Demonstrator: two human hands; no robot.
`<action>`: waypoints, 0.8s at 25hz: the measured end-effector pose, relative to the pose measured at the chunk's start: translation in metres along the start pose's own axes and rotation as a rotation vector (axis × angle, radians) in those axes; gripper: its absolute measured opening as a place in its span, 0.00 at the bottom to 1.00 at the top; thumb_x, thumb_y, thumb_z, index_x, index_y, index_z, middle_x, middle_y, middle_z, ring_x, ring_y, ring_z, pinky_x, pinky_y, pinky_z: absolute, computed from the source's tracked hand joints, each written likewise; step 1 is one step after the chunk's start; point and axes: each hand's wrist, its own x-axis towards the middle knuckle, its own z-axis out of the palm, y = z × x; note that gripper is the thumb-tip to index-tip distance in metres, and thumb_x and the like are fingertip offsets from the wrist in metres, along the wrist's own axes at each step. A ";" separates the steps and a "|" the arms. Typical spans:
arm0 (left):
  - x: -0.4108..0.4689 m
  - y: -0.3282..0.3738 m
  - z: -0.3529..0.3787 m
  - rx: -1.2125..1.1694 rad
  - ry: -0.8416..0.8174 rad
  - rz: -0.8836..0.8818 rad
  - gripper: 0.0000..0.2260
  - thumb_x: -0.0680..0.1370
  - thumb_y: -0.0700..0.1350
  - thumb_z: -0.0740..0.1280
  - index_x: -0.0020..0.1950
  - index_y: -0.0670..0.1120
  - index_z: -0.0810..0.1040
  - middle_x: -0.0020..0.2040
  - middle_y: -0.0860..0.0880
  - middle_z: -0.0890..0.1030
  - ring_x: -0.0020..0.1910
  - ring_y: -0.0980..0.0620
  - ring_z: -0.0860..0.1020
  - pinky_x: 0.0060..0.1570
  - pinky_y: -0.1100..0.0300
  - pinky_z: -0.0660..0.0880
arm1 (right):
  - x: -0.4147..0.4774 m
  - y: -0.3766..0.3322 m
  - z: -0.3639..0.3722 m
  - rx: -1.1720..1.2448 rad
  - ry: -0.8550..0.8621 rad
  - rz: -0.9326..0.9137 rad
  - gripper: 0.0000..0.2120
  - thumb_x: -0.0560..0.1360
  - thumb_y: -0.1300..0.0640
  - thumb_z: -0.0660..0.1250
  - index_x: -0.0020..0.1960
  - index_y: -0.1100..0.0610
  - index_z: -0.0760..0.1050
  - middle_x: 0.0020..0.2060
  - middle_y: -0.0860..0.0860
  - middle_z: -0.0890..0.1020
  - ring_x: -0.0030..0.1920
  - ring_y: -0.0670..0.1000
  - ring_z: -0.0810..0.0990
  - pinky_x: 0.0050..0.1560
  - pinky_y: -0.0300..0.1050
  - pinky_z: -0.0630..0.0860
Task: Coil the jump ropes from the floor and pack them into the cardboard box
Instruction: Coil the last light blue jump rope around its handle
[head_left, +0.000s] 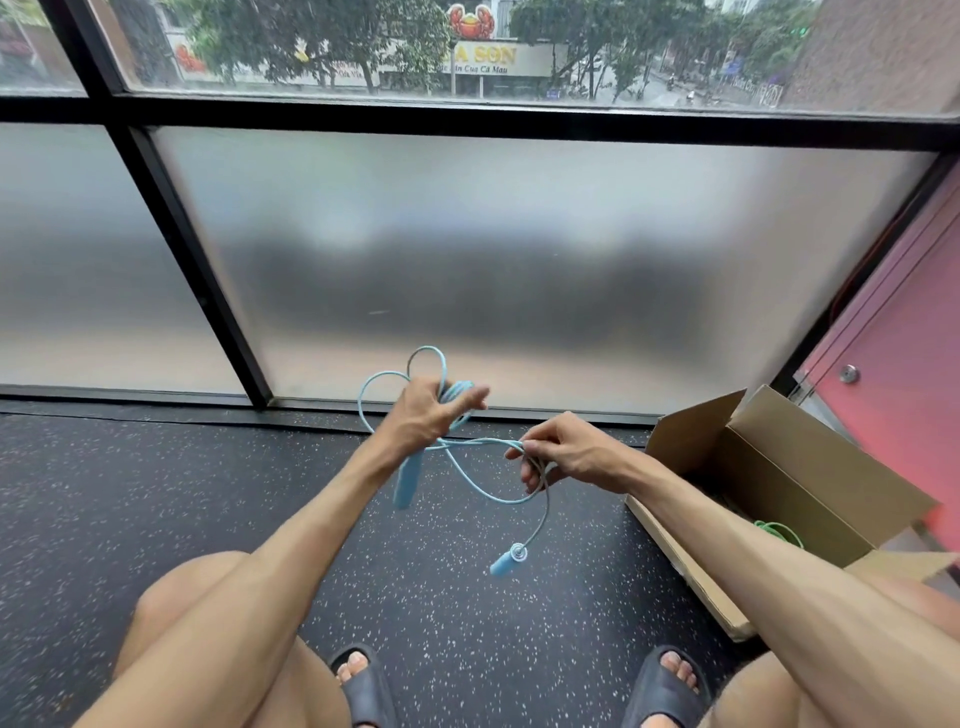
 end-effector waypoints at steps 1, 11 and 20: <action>0.001 -0.003 0.007 0.028 -0.072 0.018 0.16 0.76 0.54 0.72 0.33 0.45 0.80 0.26 0.53 0.71 0.25 0.56 0.65 0.28 0.60 0.62 | 0.001 -0.001 0.001 0.011 0.004 0.005 0.14 0.84 0.63 0.56 0.57 0.72 0.76 0.41 0.62 0.82 0.41 0.58 0.82 0.52 0.59 0.81; 0.000 -0.013 0.030 0.227 -0.197 0.172 0.11 0.72 0.48 0.77 0.40 0.43 0.80 0.27 0.55 0.69 0.26 0.59 0.64 0.28 0.62 0.59 | -0.002 -0.007 0.010 0.175 0.100 -0.057 0.06 0.82 0.70 0.53 0.53 0.62 0.66 0.40 0.70 0.79 0.40 0.65 0.81 0.41 0.63 0.82; 0.002 -0.018 0.042 0.302 0.019 0.250 0.10 0.75 0.47 0.74 0.38 0.43 0.78 0.27 0.53 0.73 0.25 0.60 0.67 0.28 0.65 0.63 | 0.007 -0.005 -0.001 0.060 0.118 0.007 0.12 0.80 0.72 0.49 0.50 0.64 0.71 0.37 0.65 0.81 0.35 0.61 0.81 0.41 0.55 0.84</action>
